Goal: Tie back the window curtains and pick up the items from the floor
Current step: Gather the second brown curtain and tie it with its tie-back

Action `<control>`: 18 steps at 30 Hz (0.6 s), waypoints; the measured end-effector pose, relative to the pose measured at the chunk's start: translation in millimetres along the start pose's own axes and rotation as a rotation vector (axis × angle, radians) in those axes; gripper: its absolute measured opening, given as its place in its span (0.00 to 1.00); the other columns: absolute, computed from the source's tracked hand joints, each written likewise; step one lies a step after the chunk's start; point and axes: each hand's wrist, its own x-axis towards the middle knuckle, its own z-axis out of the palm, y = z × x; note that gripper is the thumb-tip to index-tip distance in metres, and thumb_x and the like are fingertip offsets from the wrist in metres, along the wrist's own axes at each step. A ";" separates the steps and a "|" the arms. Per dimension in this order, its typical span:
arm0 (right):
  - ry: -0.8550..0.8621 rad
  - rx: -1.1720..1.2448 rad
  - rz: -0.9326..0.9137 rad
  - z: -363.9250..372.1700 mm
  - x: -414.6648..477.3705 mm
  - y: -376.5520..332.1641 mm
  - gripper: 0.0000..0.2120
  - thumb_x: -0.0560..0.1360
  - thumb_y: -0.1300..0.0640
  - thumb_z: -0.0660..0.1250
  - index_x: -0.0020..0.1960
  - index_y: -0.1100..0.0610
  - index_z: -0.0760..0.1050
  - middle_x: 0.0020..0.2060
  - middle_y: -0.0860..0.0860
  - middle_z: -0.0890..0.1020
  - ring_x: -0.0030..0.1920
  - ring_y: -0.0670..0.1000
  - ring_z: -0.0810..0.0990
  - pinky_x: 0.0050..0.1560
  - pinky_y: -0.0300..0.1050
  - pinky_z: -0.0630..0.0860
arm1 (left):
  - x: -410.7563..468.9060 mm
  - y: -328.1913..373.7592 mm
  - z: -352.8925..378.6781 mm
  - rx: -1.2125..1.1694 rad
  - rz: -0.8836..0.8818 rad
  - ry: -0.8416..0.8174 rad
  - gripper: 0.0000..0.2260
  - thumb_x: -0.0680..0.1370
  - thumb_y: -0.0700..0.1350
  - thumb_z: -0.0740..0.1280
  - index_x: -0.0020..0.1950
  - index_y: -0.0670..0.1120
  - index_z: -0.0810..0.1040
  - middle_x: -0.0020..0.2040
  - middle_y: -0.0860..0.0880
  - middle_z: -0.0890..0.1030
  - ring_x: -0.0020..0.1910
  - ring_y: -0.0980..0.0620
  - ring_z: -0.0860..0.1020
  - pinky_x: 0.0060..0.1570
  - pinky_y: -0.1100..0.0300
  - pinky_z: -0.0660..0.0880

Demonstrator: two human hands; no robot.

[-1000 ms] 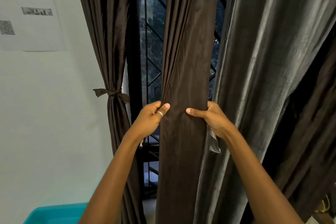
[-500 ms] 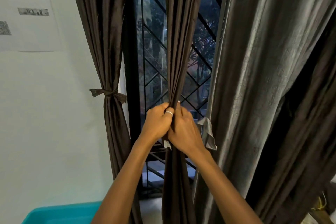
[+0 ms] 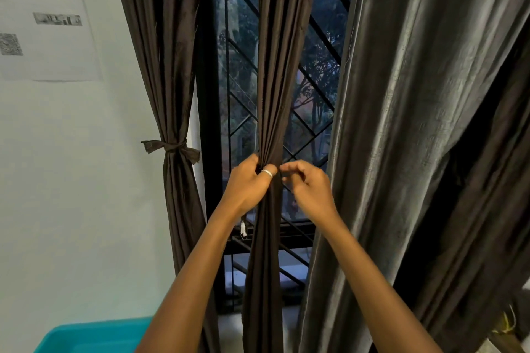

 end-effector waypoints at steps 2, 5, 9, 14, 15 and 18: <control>-0.018 -0.032 0.004 -6.3 13.4 4.4 0.11 0.78 0.66 0.67 0.57 0.54 0.78 0.54 0.50 0.80 0.48 0.43 0.80 0.51 0.41 0.77 | -0.3 0.7 -0.8 -0.061 -0.022 -0.046 0.05 0.79 0.45 0.65 0.51 0.55 0.77 0.47 0.51 0.82 0.48 0.50 0.81 0.51 0.50 0.77; -0.228 0.065 0.079 -19.6 30.4 0.9 0.25 0.77 0.65 0.67 0.71 0.52 0.68 0.66 0.47 0.73 0.50 0.46 0.80 0.52 0.44 0.77 | -2.4 5.1 -2.5 -0.186 -0.054 -0.119 0.10 0.79 0.42 0.64 0.52 0.58 0.76 0.51 0.54 0.82 0.53 0.50 0.81 0.58 0.49 0.77; -0.608 0.116 0.126 -35.1 46.2 -9.9 0.23 0.76 0.67 0.63 0.69 0.52 0.72 0.54 0.52 0.82 0.44 0.49 0.81 0.37 0.40 0.74 | -3.7 11.9 -9.0 -0.291 -0.098 -0.181 0.11 0.79 0.37 0.61 0.50 0.54 0.75 0.49 0.53 0.81 0.50 0.52 0.80 0.57 0.52 0.76; -0.563 -0.212 0.039 -35.7 54.8 -4.3 0.08 0.76 0.54 0.66 0.49 0.58 0.80 0.34 0.52 0.82 0.36 0.52 0.81 0.40 0.54 0.76 | 6.7 2.8 -17.4 -0.017 -0.052 -0.125 0.05 0.79 0.45 0.65 0.48 0.55 0.77 0.48 0.53 0.82 0.50 0.51 0.81 0.54 0.52 0.78; -0.524 -0.290 0.006 -36.4 54.7 -3.2 0.08 0.76 0.51 0.67 0.47 0.55 0.80 0.34 0.52 0.82 0.36 0.52 0.80 0.40 0.54 0.76 | 8.4 0.1 -18.1 0.064 -0.028 -0.091 0.03 0.80 0.46 0.66 0.48 0.54 0.77 0.46 0.54 0.82 0.47 0.53 0.81 0.50 0.53 0.78; -0.426 -0.395 -0.039 -37.2 53.4 -3.2 0.06 0.80 0.53 0.66 0.48 0.53 0.81 0.33 0.49 0.80 0.34 0.48 0.78 0.36 0.47 0.72 | 15.6 -8.9 -16.4 0.224 0.058 0.015 0.10 0.79 0.51 0.68 0.52 0.44 0.79 0.47 0.47 0.82 0.45 0.49 0.81 0.50 0.47 0.79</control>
